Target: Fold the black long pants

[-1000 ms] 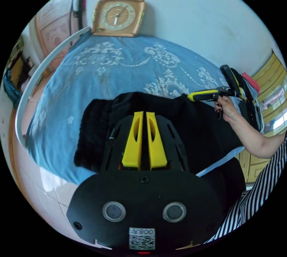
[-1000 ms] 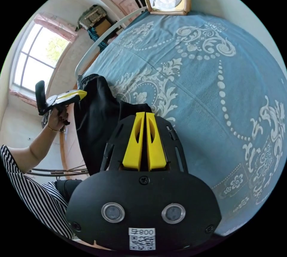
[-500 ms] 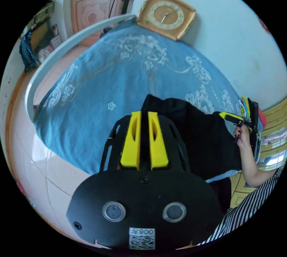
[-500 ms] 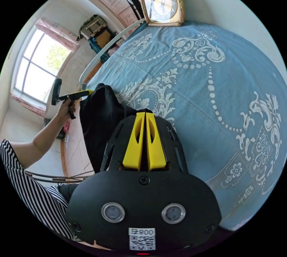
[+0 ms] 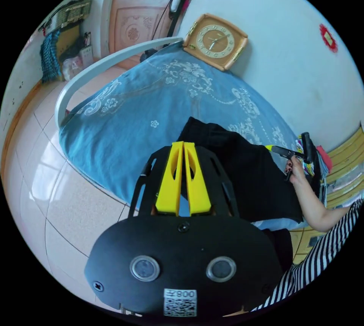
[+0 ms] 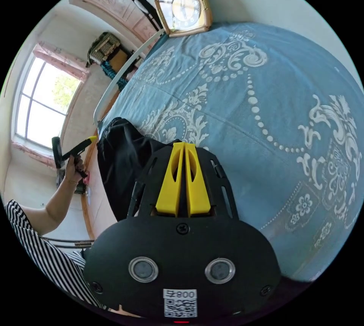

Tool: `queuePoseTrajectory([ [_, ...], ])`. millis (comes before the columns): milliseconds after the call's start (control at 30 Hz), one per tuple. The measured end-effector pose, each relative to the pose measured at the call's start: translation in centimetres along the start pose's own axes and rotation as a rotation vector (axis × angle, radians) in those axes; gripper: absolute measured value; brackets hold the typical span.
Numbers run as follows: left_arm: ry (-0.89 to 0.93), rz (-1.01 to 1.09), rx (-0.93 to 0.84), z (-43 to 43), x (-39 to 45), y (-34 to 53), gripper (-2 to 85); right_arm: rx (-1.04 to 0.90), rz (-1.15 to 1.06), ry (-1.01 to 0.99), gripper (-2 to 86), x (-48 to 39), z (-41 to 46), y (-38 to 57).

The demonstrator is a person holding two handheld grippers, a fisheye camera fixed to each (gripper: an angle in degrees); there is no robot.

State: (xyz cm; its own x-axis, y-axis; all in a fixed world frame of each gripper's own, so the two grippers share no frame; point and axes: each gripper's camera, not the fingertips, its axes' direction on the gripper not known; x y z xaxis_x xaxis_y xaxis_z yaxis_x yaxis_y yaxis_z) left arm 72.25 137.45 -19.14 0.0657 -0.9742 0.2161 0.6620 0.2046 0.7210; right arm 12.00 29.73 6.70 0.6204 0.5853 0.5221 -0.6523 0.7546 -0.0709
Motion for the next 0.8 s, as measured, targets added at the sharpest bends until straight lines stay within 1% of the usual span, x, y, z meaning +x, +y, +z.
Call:
queuePoseTrajectory([
  [67, 0.005, 0.014, -0.025, 0.7, 0.2, 1.3, 0.1, 0.041, 0.031, 0.021, 0.1, -0.3, -1.1, 1.3],
  [133, -0.062, 0.001, -0.118, 2.5, -0.2, 2.3, 0.1, 0.040, 0.025, -0.009, 0.1, -0.9, -1.6, 2.4],
  [167, -0.091, 0.027, -0.155, 3.6, -0.5, 3.1, 0.0, 0.033, -0.001, -0.041, 0.1, -1.8, -1.9, 3.4],
  [200, -0.067, 0.004, -0.123, 3.8, -0.9, 3.7, 0.0, 0.026, -0.018, -0.057, 0.1, -2.4, -2.0, 3.9],
  [267, -0.044, -0.033, -0.131, 4.1, -1.2, 4.0, 0.0, -0.036, -0.132, -0.122, 0.1, -5.8, -1.7, 7.0],
  [300, -0.066, -0.021, -0.129, 4.3, -0.9, 4.4, 0.0, -0.058, -0.157, -0.128, 0.1, -6.6, -1.4, 7.9],
  [367, -0.094, -0.009, -0.129, 4.7, -0.4, 5.1, 0.0, -0.161, -0.211, -0.103, 0.1, -9.4, 0.5, 11.3],
  [433, -0.099, -0.013, -0.127, 5.1, -0.2, 5.7, 0.0, -0.235, -0.216, -0.081, 0.1, -10.3, 2.2, 13.1],
  [500, -0.072, -0.038, -0.134, 6.0, -0.3, 6.7, 0.0, -0.321, -0.222, -0.008, 0.0, -10.5, 4.5, 14.4],
  [533, -0.068, -0.045, -0.134, 6.1, -0.2, 6.9, 0.0, -0.277, -0.194, -0.055, 0.0, -10.2, 3.9, 14.6],
  [567, -0.055, -0.047, -0.129, 6.1, 0.3, 7.3, 0.0, -0.306, -0.182, -0.086, 0.0, -10.1, 3.2, 14.5],
  [600, -0.029, -0.022, -0.112, 5.9, 1.0, 7.8, 0.1, -0.291, -0.184, -0.085, 0.0, -10.3, 2.5, 14.6],
  [633, -0.013, -0.004, -0.102, 5.8, 1.5, 8.1, 0.1, -0.233, -0.186, -0.061, 0.0, -10.6, 0.7, 15.2],
  [733, 0.093, 0.062, -0.083, 6.0, 4.0, 10.0, 0.1, -0.188, -0.156, -0.022, 0.1, -10.5, -3.0, 18.0],
  [800, 0.227, 0.127, -0.097, 7.3, 6.3, 11.9, 0.1, -0.180, -0.105, 0.047, 0.1, -9.5, -4.8, 20.7],
])
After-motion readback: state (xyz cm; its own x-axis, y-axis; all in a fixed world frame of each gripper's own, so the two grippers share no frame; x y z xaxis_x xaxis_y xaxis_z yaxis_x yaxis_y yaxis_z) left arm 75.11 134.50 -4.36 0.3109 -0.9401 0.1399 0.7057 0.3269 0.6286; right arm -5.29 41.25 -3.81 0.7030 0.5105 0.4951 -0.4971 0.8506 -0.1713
